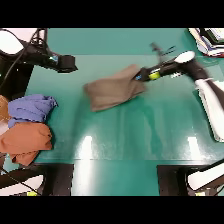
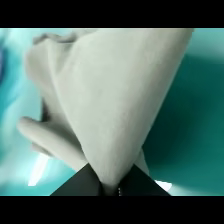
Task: Fold the shirts.
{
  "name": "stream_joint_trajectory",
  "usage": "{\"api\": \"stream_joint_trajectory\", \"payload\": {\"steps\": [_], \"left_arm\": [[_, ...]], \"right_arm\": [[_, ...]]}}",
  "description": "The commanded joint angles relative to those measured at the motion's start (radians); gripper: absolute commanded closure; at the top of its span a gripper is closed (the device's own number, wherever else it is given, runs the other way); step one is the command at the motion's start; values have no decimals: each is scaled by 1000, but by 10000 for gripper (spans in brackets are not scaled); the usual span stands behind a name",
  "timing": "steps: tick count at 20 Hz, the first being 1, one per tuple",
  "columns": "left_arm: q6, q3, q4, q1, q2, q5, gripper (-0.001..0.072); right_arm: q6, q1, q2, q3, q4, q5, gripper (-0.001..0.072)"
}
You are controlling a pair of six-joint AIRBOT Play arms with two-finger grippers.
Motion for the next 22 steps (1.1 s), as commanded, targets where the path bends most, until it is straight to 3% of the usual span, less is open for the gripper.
{"api": "stream_joint_trajectory", "payload": {"steps": [1, 6, 10, 15, 22], "left_arm": [[0, 0, 1, -83, 0, 53, 684], [-2, 0, 0, -157, 0, 123, 685], [-2, 0, -3, -167, 0, 122, 685], [-5, 0, -3, -167, 0, 122, 684], [-2, 0, -3, -167, 0, 121, 685]], "right_arm": [[44, -253, 154, 5, -152, -8, 694], [44, -644, 245, 5, -166, -7, 694], [40, -824, 232, 5, -165, -13, 694], [26, -881, 218, 26, -158, -55, 694], [51, -897, 232, 340, -168, 52, 694]]}}
